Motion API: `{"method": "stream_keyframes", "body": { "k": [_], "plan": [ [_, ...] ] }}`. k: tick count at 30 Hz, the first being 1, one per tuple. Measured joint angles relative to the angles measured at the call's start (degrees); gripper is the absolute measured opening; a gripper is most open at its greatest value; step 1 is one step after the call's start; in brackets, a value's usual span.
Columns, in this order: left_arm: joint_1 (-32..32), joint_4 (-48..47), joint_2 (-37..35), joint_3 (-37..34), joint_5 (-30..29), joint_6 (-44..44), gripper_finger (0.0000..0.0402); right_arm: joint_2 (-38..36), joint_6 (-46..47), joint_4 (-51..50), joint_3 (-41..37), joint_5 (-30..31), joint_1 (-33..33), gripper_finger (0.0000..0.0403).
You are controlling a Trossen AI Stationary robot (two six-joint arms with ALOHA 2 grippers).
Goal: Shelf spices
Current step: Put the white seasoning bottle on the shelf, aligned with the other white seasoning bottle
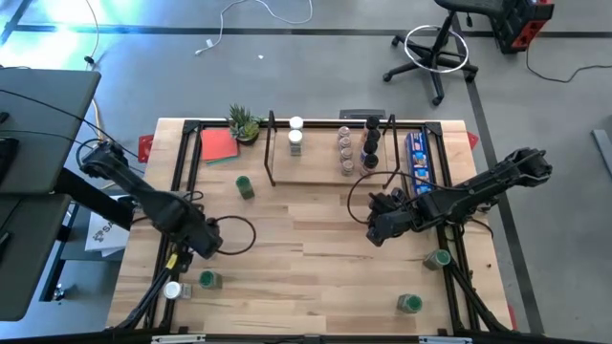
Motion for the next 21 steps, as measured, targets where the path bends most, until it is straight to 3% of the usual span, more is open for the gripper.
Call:
{"method": "stream_keyframes", "body": {
  "k": [9, 21],
  "plan": [
    [0.0, 6.0, -0.1, -11.2, -2.1, 6.4, 0.0312, 0.0, 1.6, -1.7, 0.0, -3.5, 0.0, 0.0275],
    [0.0, 15.1, -0.1, -16.7, -4.6, 5.0, 0.0312, 0.0, 4.1, -1.7, 0.0, -3.5, 0.0, 0.0275]
  ]
}}
